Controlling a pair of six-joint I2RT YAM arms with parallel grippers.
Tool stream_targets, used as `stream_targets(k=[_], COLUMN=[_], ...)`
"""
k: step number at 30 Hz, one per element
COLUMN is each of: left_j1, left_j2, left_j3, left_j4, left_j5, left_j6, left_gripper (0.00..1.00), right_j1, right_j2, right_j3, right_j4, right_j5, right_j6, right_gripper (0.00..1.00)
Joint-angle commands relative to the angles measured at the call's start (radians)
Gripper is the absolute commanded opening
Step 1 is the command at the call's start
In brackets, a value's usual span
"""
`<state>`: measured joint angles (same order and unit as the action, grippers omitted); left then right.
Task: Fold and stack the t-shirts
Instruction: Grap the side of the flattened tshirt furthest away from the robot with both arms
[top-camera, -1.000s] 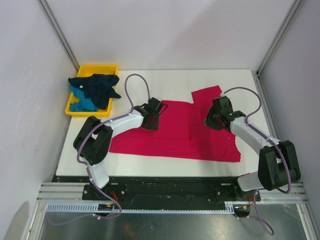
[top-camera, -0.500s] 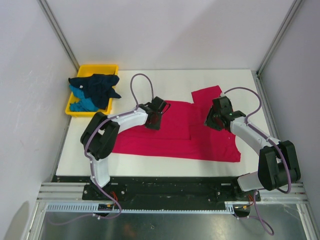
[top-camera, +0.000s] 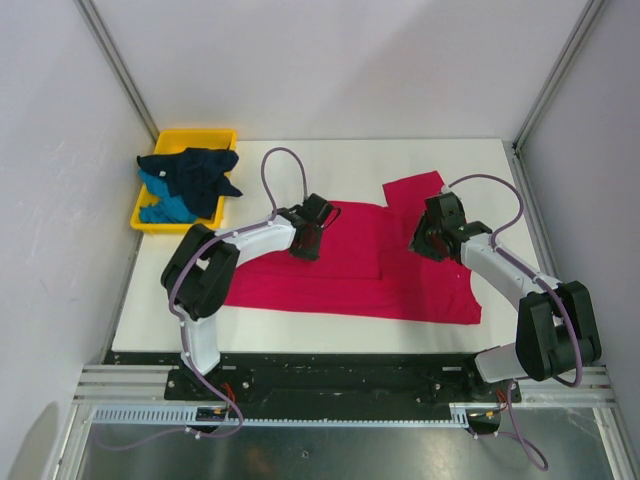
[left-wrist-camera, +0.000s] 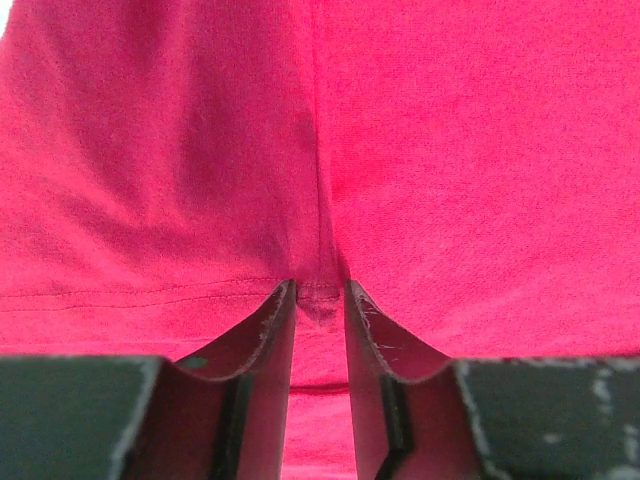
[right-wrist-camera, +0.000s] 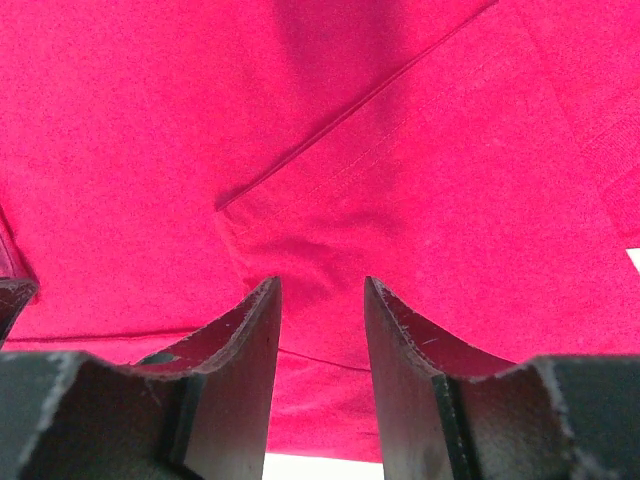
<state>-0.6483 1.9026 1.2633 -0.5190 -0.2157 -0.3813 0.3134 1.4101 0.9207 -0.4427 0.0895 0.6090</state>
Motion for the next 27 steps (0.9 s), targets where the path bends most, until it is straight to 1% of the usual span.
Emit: stream_targets(k=[1, 6, 9, 12, 16, 17, 23, 27], left_j1=[-0.003, 0.001, 0.011, 0.025, 0.048, 0.055, 0.097, 0.129], left_j2=[0.003, -0.004, -0.017, -0.028, -0.033, -0.035, -0.048, -0.052], left_j3=[0.042, 0.071, 0.084, 0.1, 0.123, 0.129, 0.169, 0.207], left_j4=[-0.014, -0.035, -0.043, -0.048, -0.052, -0.052, -0.053, -0.052], left_j5=[-0.034, -0.061, -0.08, -0.094, -0.11, -0.117, -0.187, -0.229], left_j6=[0.028, 0.034, 0.039, 0.042, 0.045, 0.044, 0.02, 0.007], left_gripper=[0.29, 0.25, 0.21, 0.15, 0.03, 0.01, 0.0, 0.0], right_j1=[-0.011, -0.02, -0.028, -0.038, -0.071, -0.081, -0.163, -0.215], right_j2=[-0.004, -0.005, -0.005, -0.006, -0.004, -0.001, 0.052, 0.127], right_j3=[0.02, 0.02, 0.02, 0.02, 0.02, 0.02, 0.035, 0.08], right_j4=[0.012, 0.018, 0.021, 0.031, 0.075, 0.092, 0.224, 0.324], right_j5=[0.011, 0.001, -0.005, -0.014, -0.048, -0.054, -0.072, -0.042], right_j6=[-0.009, -0.01, -0.011, -0.012, -0.005, -0.001, 0.023, 0.026], right_gripper=[0.43, 0.43, 0.43, 0.43, 0.43, 0.43, 0.43, 0.43])
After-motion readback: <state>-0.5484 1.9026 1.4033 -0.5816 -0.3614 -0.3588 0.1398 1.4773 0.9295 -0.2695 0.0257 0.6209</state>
